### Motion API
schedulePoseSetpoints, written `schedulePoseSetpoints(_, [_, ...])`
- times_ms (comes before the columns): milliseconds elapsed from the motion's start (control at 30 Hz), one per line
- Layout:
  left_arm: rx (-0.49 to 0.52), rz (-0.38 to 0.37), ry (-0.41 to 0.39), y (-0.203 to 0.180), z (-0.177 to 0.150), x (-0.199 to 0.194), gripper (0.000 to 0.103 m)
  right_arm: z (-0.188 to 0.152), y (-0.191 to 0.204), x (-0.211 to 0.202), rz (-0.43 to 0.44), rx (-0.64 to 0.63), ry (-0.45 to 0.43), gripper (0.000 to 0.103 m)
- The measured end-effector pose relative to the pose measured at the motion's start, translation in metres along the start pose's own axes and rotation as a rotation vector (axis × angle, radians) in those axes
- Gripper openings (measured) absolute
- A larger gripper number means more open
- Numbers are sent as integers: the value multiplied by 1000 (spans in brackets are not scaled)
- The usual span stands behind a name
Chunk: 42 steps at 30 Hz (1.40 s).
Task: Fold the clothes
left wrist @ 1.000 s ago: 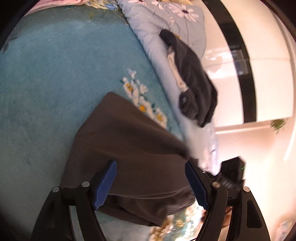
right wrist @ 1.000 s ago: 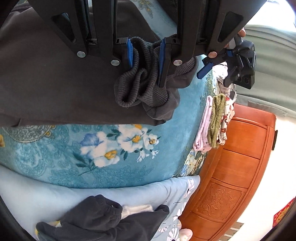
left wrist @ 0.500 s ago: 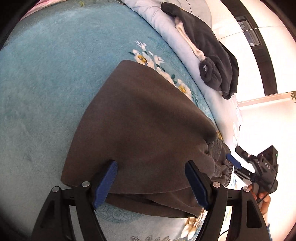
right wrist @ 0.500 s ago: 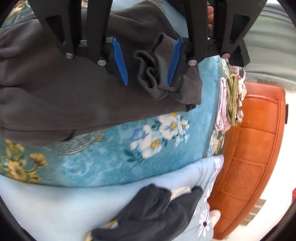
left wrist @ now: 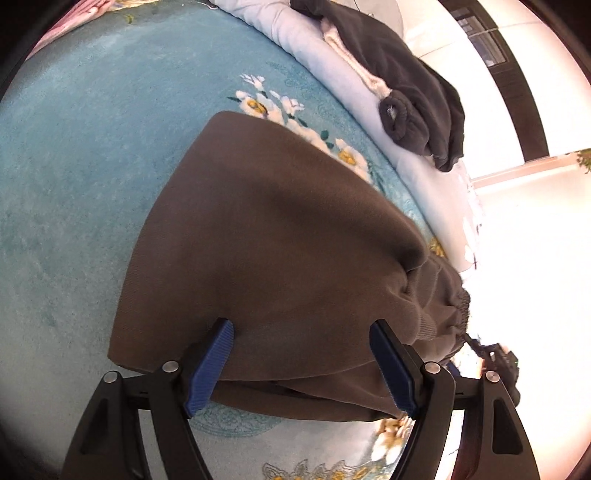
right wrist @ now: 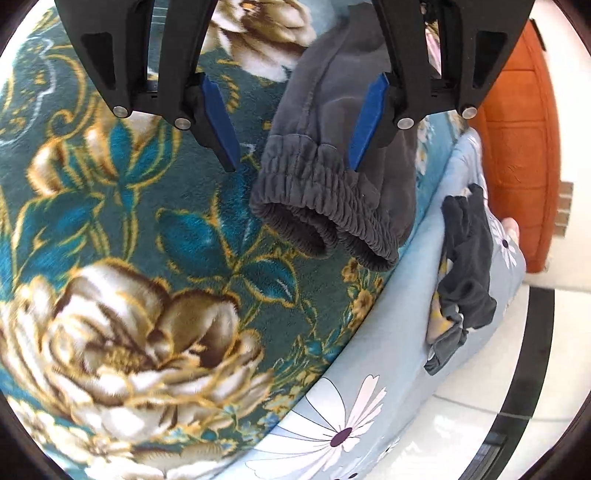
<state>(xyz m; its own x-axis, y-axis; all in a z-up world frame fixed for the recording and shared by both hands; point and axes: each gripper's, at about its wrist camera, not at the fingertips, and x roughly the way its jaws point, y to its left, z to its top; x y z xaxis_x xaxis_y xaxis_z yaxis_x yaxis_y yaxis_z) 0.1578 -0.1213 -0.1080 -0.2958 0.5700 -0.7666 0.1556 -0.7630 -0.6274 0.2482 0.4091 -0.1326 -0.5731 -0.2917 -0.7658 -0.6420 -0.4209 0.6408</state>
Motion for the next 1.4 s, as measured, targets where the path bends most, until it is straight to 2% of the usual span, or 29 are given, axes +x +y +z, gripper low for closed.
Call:
schedulePoseSetpoints(100, [-43,-34,-54,9,1,-16,79,1,4,20,0,41,-15,63])
schedulePoseSetpoints(267, [-139,-65,-99,28,3,-34,79,5,6,30,0,160,-37,64])
schedulePoseSetpoints(367, [-150,-80,-115,30,4,-45,79,4,20,23,-24,154,-46,50])
schedulePoseSetpoints(433, [-153,-96,-124,28,8,-45,79,-1,35,11,-14,96,-63,41])
schedulePoseSetpoints(600, [-167,-127,-158,30,9,-55,79,-27,114,-24,40,-168,-89,37])
schedulePoseSetpoints(733, [-191,-149,-192,38,8,-68,79,-77,202,-38,108,-443,-55,37])
schedulePoseSetpoints(867, [-227,-159,-220,49,9,-78,79,-168,282,-15,100,-808,23,37])
schedulePoseSetpoints(967, [-243,-164,-236,57,9,-84,79,-239,308,31,12,-1052,84,37])
schedulePoseSetpoints(1100, [-282,-174,-238,68,10,-87,79,-308,307,88,-168,-1304,130,38])
schedulePoseSetpoints(1167, [-299,-188,-231,72,10,-85,79,-328,299,104,-224,-1396,150,44])
schedulePoseSetpoints(1200, [-295,-189,-225,71,11,-83,79,-335,294,107,-234,-1434,169,51])
schedulePoseSetpoints(1267, [-285,-189,-212,68,12,-79,79,-345,287,108,-211,-1498,228,58])
schedulePoseSetpoints(1400, [-230,-186,-190,57,13,-74,79,-333,279,88,-93,-1482,315,58])
